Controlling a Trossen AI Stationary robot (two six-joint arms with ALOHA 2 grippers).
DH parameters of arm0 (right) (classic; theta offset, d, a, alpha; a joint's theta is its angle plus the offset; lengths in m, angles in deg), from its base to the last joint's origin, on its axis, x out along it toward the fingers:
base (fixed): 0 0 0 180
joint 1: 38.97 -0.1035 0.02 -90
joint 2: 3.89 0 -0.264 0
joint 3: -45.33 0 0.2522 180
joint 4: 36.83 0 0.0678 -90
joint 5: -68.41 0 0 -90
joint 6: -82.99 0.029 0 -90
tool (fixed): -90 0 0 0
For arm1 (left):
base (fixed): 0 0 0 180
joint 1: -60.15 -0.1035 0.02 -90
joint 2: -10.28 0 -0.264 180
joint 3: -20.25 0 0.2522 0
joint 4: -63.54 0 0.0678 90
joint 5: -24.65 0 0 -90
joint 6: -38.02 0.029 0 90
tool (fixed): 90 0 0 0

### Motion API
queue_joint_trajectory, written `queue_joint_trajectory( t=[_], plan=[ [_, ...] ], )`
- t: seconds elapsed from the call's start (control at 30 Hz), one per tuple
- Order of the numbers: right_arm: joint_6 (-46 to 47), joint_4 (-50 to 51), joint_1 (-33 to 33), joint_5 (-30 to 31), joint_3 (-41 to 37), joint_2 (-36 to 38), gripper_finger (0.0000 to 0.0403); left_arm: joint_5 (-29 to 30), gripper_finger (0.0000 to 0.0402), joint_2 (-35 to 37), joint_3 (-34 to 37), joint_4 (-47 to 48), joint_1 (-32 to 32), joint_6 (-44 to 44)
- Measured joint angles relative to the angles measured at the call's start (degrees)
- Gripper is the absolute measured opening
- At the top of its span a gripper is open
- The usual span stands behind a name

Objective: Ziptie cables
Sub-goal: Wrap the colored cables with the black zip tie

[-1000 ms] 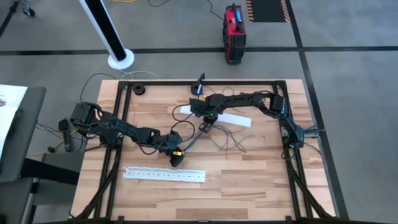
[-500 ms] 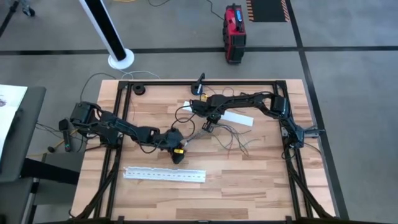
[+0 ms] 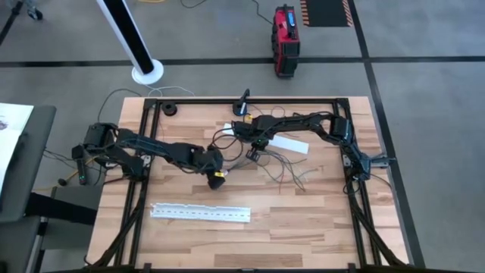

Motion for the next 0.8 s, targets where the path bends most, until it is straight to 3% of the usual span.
queue_joint_trajectory(
  t=[0.1,0.3,0.8],
  plan=[
    [-0.02,-0.85,0.07,-0.09,0.0,0.04,0.0,3.12,0.0165,-0.04,-0.1,4.48,-0.76,-2.11],
    [-1.47,-1.31,0.07,-0.21,0.04,0.07,0.0,-5.24,0.0165,-1.73,0.92,-12.03,-3.46,0.95],
    [-2.99,-1.57,0.74,-2.02,0.11,0.13,0.0,-6.06,0.0165,-11.0,0.17,-16.39,-4.53,8.46]
  ],
)
